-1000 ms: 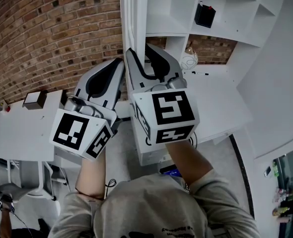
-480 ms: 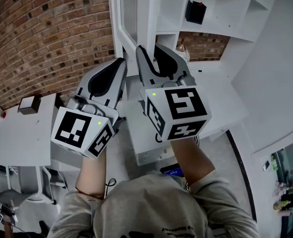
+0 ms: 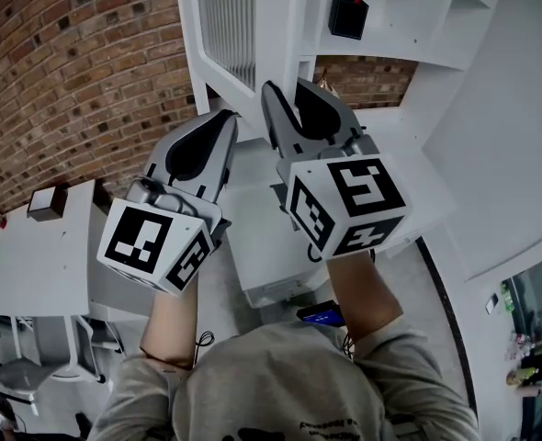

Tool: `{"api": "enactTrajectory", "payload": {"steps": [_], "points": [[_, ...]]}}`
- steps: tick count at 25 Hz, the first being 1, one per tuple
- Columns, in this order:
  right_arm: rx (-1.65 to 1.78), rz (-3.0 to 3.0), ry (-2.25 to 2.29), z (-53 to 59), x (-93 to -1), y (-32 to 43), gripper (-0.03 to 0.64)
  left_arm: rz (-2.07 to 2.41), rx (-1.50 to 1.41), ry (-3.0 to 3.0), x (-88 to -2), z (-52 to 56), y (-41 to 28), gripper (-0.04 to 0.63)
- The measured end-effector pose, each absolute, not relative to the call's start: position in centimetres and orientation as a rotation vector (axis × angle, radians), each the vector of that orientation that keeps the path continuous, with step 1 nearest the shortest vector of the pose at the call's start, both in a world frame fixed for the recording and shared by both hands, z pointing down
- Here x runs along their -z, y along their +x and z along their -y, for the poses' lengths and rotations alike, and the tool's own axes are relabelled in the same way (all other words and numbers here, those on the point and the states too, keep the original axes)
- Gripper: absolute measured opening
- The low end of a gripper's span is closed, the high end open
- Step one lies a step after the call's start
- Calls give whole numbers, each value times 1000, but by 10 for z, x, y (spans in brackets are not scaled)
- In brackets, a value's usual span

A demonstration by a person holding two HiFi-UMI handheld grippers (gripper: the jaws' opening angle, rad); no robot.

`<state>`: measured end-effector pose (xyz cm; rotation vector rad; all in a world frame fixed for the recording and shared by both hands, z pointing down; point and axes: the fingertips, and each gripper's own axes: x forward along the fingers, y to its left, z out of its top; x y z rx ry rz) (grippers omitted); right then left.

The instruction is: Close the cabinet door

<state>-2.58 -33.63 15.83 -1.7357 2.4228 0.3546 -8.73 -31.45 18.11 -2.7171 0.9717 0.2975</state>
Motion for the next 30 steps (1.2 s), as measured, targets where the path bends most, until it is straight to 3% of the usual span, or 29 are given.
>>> {"api": "enactTrajectory", "payload": {"steps": [16,30], "points": [[-304,-2579,-1461,392,-156,67,100,-1063,-281,-2715,-194,388,10,6],[-230,-2675,-1231,457,-158,115,113,-1215,-237,-2649,-202,433,50,6]]}}
